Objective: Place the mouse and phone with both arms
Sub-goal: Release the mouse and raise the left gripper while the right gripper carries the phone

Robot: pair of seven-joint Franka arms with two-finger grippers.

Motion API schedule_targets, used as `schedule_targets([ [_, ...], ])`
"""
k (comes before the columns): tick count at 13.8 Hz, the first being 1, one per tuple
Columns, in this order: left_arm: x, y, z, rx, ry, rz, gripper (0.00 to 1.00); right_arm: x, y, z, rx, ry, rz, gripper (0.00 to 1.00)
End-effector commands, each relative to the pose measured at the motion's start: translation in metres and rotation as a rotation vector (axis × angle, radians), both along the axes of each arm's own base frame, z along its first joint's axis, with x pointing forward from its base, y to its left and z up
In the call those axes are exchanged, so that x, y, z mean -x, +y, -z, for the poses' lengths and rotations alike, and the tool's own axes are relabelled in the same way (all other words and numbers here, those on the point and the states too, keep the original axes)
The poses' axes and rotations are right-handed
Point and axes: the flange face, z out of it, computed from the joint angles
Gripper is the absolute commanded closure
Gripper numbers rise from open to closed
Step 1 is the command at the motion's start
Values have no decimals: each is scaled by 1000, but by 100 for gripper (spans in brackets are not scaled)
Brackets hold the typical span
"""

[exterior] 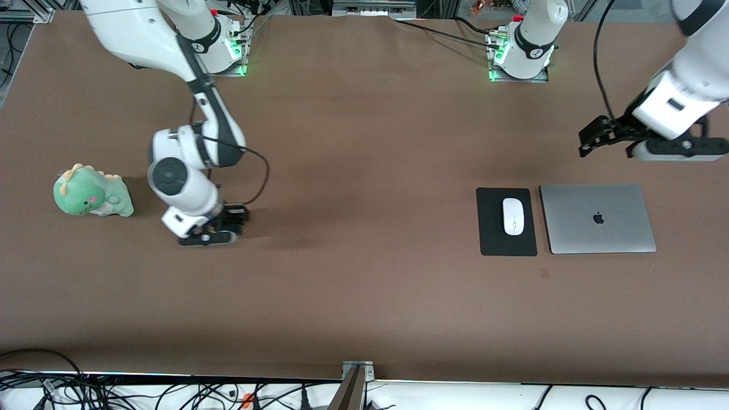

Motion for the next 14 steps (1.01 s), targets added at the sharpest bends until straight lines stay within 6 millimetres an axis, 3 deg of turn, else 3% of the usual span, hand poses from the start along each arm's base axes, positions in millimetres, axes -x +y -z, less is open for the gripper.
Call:
schedule_targets([
  [1,-10,16,-30,3,-28,-11,0,38,-63,-16,-31,-37,-20,59],
  [3,-16,12,-30,3,-30,-4,0,51,-96,-13,-35,-45,-11,59],
  [5,-27,8,-11,3,-3,2,0,60,-121,-6,-35,-79,18,59],
  [8,-33,3,-9,-51,8,26,0,70,-161,26,-21,-138,23,59],
  [14,-30,-5,-9,-79,25,38,0,70,-164,67,-17,-191,36,58],
])
